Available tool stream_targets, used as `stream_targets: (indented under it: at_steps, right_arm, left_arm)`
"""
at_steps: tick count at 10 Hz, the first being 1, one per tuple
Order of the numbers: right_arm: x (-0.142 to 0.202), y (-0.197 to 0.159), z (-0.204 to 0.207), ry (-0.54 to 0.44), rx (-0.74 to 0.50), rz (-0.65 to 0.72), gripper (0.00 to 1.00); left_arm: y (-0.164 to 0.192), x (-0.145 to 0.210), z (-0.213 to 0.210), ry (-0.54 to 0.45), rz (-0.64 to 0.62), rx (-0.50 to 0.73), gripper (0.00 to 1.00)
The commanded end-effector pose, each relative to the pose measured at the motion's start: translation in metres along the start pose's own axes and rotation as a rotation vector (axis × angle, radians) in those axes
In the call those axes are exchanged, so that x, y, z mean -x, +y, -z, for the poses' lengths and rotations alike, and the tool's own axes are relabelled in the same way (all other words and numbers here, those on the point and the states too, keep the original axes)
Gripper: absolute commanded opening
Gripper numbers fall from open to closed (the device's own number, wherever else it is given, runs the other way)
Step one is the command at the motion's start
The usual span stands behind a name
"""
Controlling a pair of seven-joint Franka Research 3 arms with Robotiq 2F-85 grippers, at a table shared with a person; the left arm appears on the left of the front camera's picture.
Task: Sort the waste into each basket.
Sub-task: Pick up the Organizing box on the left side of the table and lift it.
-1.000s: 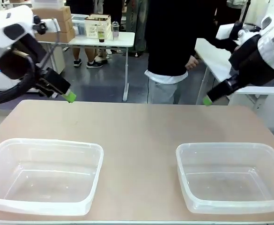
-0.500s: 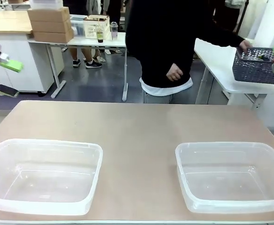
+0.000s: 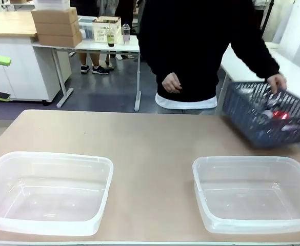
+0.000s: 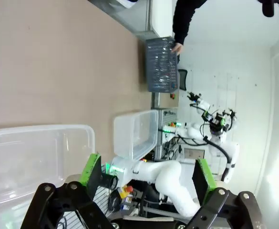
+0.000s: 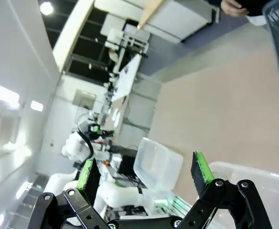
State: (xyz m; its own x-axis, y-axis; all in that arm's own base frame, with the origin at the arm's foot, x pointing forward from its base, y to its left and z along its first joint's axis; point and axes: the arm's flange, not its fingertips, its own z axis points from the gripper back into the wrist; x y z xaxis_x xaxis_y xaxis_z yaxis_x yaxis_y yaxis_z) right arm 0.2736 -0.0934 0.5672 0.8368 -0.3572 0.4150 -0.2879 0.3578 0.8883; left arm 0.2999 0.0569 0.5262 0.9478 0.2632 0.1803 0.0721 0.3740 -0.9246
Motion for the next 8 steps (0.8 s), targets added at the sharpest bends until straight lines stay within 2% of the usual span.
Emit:
stream_targets:
  at_steps: [1, 8]
  right_arm:
    - [0.0001, 0.0079, -0.0016, 0.008, 0.005, -0.062, 1.0]
    - [0.0001, 0.0079, -0.0016, 0.008, 0.005, -0.062, 1.0]
  left_arm:
    - [-0.0052, 0.0018, -0.0013, 0.013, 0.04, 0.03, 1.0]
    - [-0.0052, 0.0018, -0.0013, 0.013, 0.04, 0.03, 1.0]
